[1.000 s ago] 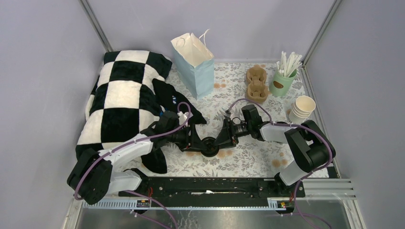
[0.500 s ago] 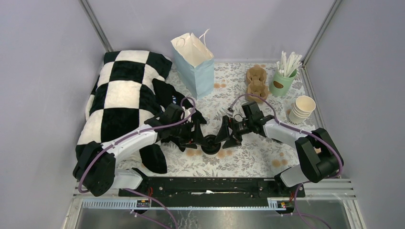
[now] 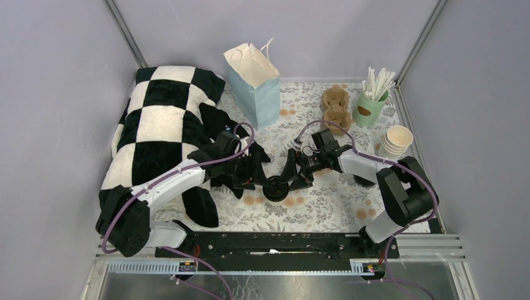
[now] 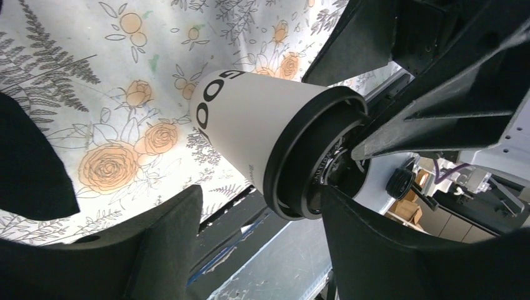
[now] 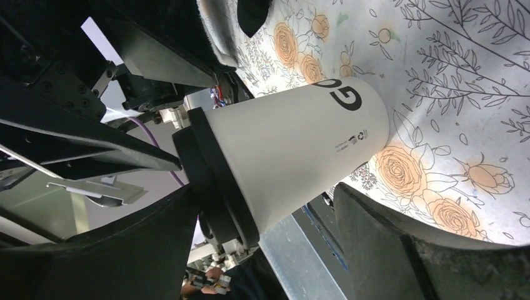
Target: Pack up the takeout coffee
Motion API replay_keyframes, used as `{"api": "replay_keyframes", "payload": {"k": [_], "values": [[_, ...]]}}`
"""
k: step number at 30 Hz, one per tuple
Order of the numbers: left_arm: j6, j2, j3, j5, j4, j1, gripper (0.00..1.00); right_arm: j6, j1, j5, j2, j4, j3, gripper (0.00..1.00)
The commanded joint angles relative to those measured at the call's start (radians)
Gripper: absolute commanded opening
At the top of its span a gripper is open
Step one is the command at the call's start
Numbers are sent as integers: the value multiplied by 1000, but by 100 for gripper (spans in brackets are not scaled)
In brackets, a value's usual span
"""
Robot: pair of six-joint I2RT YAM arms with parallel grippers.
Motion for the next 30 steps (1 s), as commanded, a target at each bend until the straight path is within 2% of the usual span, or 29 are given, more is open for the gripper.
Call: {"api": "replay_keyframes", "payload": {"k": [1, 9, 14, 16, 18, 21, 23, 27, 30], "values": [[-12, 0, -41, -27, 53, 15, 70, 15, 1, -22, 38, 55, 22, 83], [-54, 11, -169, -73, 102, 19, 58, 177, -26, -68, 148, 377, -167, 76], [-44, 11, -194, -118, 75, 18, 56, 333, -33, -72, 279, 666, -347, 74], [-40, 12, -199, -116, 72, 18, 55, 346, -33, -67, 284, 692, -371, 73], [-32, -3, -191, -111, 67, 17, 55, 288, -33, -50, 221, 589, -331, 74], [-10, -21, -139, -106, 35, 17, 56, 99, -27, 13, 86, 211, -185, 83], [0, -22, -100, -107, 10, 17, 57, 14, -28, 33, 33, 44, -95, 87], [9, -21, -42, -96, -14, 17, 62, -57, -28, 28, -4, -79, -6, 92], [19, -33, 11, -95, -50, 17, 71, -75, -24, 38, -39, -120, 14, 96]]}}
